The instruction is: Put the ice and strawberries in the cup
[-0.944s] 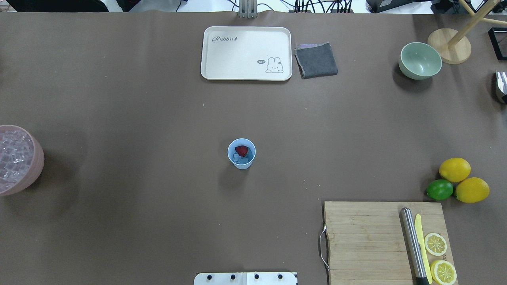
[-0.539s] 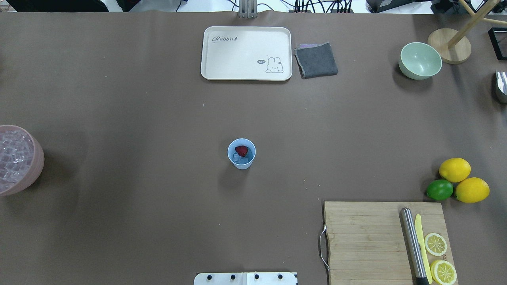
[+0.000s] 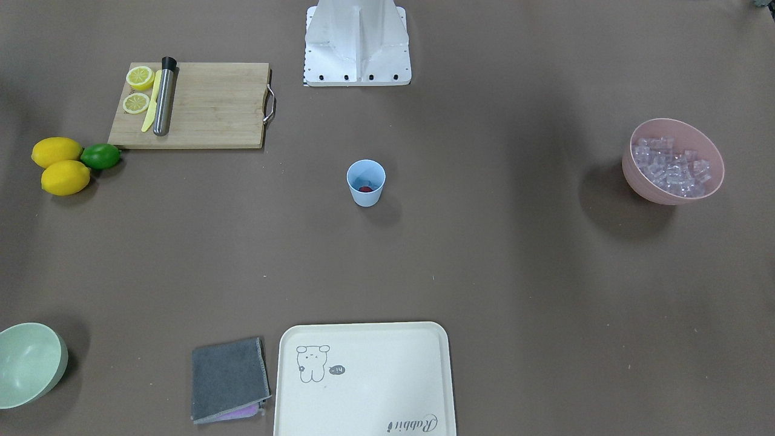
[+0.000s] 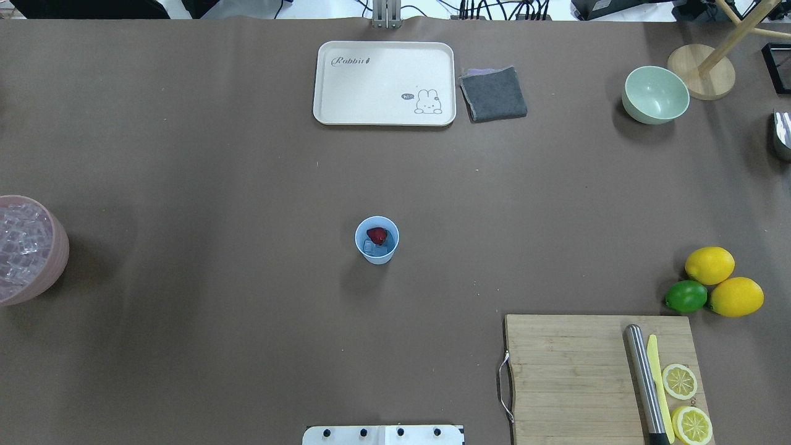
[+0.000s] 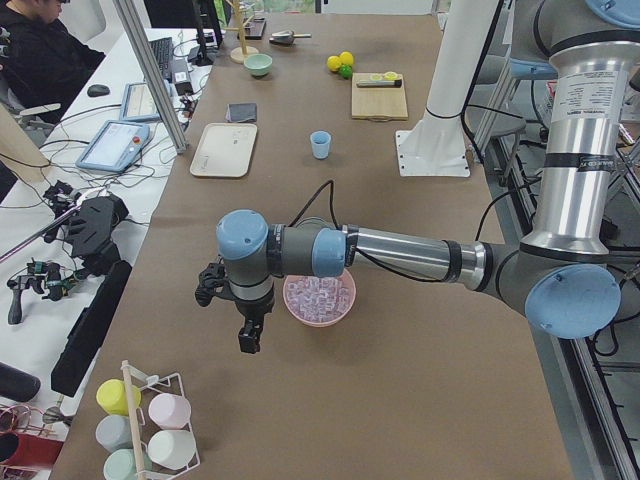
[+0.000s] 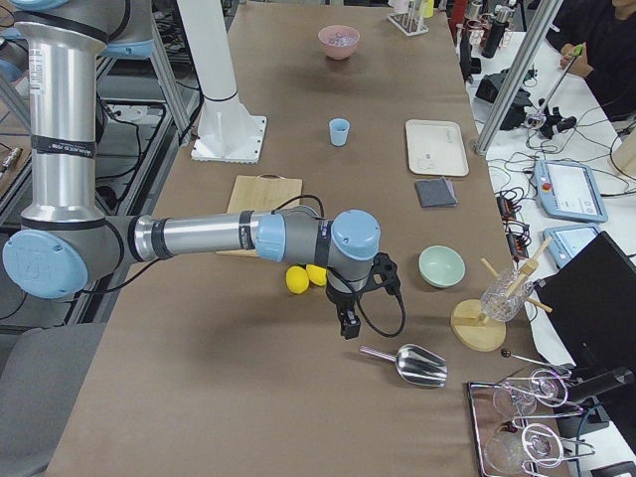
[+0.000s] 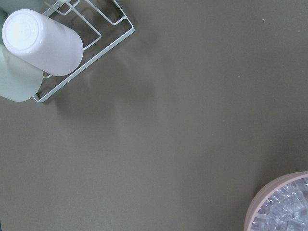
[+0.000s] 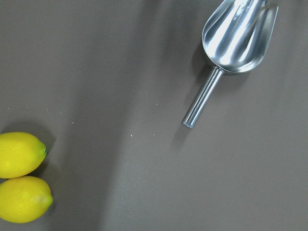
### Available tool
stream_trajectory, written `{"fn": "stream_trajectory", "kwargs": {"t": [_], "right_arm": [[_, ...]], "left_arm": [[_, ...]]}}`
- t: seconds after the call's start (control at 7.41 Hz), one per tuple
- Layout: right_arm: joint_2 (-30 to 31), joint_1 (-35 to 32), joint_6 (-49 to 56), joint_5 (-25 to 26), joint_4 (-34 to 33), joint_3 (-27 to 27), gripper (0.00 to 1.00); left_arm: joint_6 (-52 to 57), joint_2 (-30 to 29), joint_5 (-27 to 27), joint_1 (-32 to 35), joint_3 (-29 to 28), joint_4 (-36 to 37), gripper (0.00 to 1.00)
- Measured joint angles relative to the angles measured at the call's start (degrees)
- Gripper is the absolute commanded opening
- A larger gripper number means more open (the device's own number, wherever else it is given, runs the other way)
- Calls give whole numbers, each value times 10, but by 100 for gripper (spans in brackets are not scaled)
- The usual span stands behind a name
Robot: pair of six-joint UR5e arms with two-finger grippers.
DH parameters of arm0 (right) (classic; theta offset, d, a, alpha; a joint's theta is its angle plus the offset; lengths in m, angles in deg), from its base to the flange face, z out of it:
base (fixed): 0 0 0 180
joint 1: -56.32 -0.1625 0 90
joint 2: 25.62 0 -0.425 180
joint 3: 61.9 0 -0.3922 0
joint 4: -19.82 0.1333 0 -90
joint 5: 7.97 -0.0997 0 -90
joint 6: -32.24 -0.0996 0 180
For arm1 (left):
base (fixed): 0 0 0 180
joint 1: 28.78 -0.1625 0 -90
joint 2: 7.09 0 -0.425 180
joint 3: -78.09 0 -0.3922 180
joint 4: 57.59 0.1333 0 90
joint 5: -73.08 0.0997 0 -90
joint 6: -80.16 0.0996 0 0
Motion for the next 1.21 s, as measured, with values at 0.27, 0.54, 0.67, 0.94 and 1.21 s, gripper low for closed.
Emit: {"fn": "stream_trajectory", "kwargs": {"t": [0.27, 0.54, 0.67, 0.94, 1.21], "right_arm": [[2, -3, 1, 1, 0, 2, 100], [2, -4, 1, 2, 0, 2, 100], [3, -4, 1, 2, 0, 2, 100], [4, -4, 1, 3, 0, 2, 100], [6, -4, 2, 3, 0, 1, 100]], "left_arm": [[0, 1, 1, 0, -14, -1, 97], [-2, 4, 0, 0, -18, -1, 97], [-3, 6, -1, 0, -17, -1, 97], [-5, 7, -28, 0, -18, 0, 97], [-7, 10, -65, 0, -19, 0, 97]]}}
